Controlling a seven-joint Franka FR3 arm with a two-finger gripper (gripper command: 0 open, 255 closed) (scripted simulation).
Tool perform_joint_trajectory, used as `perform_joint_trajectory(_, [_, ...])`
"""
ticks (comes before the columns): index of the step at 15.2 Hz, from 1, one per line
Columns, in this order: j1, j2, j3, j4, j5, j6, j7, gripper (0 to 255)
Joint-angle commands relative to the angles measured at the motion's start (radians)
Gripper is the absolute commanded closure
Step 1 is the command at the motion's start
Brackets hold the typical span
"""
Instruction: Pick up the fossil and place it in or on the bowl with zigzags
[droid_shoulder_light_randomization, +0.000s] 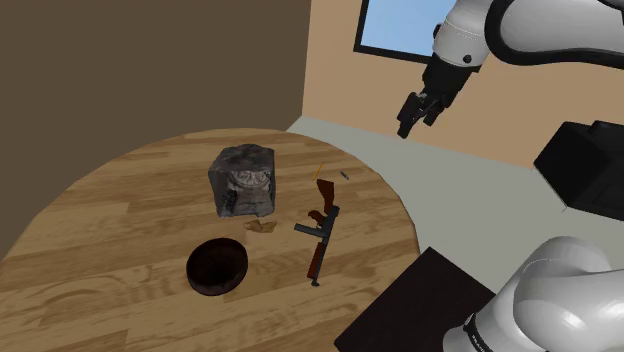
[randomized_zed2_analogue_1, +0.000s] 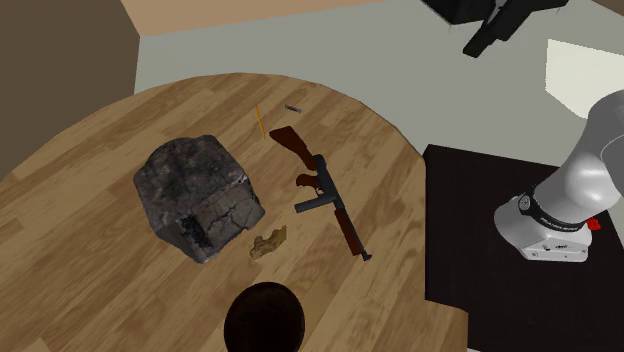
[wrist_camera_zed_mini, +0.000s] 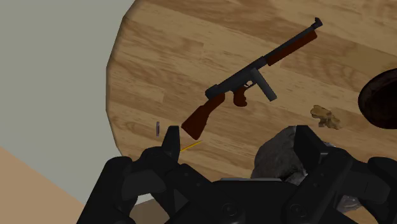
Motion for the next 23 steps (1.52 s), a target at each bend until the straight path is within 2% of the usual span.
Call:
perform_joint_trajectory(1, [0.0, 0.0, 0.0, 0.0, 0.0, 0.0, 0.0, 0])
perform_joint_trajectory(13, [0.035, 0.324, 0.101, -0.021, -0.032, 0.3, 0.05, 0])
perform_joint_trajectory(23, [0.049, 0.663, 0.185, 0.083, -0.143, 0.481, 0.13, 0])
